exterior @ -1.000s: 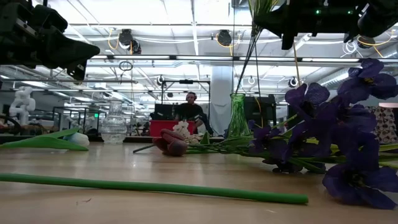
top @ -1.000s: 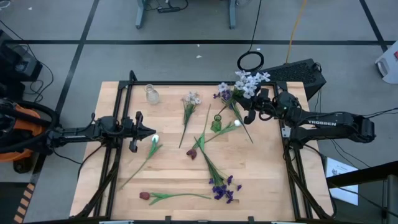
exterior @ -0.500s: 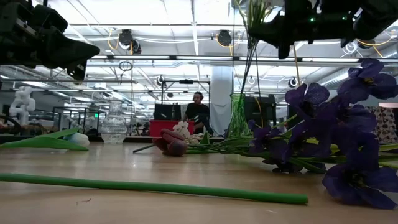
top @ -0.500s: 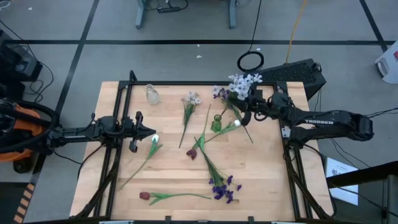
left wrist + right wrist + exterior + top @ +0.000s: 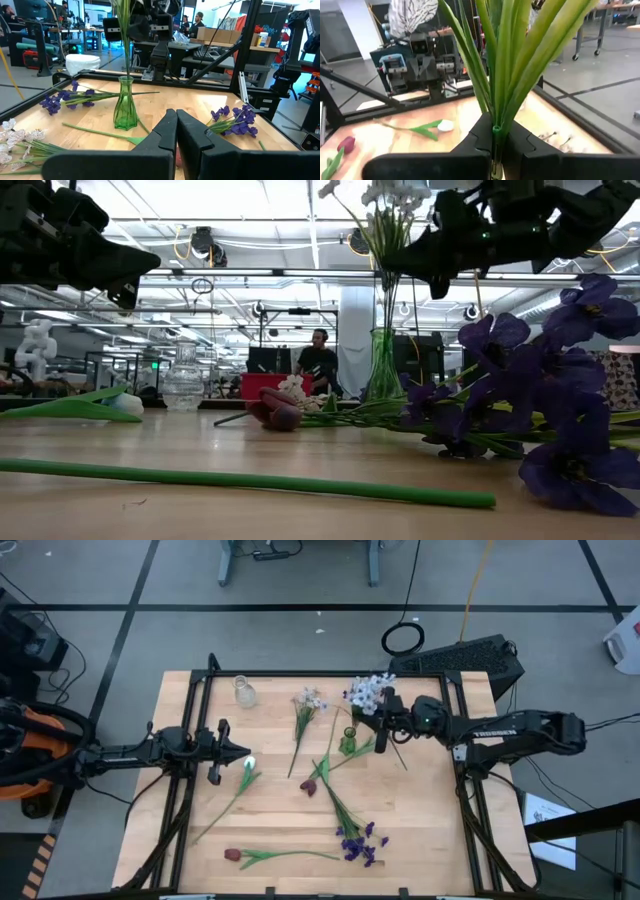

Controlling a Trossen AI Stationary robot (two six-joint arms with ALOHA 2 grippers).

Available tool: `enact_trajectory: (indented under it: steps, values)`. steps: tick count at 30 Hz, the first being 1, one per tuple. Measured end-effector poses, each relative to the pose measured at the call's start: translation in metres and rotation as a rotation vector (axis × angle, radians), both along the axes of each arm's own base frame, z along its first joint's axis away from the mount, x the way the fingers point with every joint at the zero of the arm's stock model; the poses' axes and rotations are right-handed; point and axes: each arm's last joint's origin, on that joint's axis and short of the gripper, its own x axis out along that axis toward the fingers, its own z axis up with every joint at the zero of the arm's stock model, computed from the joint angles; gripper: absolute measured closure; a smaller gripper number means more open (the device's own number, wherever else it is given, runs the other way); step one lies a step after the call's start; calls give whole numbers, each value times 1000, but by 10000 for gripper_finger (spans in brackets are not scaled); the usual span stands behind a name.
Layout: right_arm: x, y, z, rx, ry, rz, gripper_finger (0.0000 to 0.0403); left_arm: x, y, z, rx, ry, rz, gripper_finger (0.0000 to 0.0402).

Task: Sort flowers into vase by color
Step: Put the bottom white flowers into the green vase, then put the bottom white flower into the green vase

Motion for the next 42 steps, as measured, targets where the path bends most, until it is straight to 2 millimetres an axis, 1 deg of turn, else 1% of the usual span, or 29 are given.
enact_trajectory:
  steps: [8,11,13,16,19,23,27,31,35,38,42]
  values:
    - [11,0,-19,43,75,9,362,0,0,0,0,0,1,388]
    - [13,0,-28,76,117,8,342,0,0,0,0,-1,0,388]
    - [14,1,-29,77,123,12,325,0,0,0,0,0,0,388]
    - [13,1,-28,77,121,13,295,0,0,0,0,0,1,388]
    - [8,2,-22,76,117,12,264,0,0,0,0,0,0,388]
    - [-3,5,-11,79,131,12,231,0,0,0,0,0,1,388]
    - [-20,9,1,79,144,8,211,0,0,0,0,0,0,388]
    - [-38,14,11,94,158,4,207,0,0,0,0,0,0,388]
    - [-58,17,16,188,180,-62,222,0,0,0,0,0,0,388]
    - [-72,20,17,283,245,-85,247,0,0,0,0,0,0,388]
    - [-88,24,24,478,437,-161,300,0,0,0,0,0,0,388]
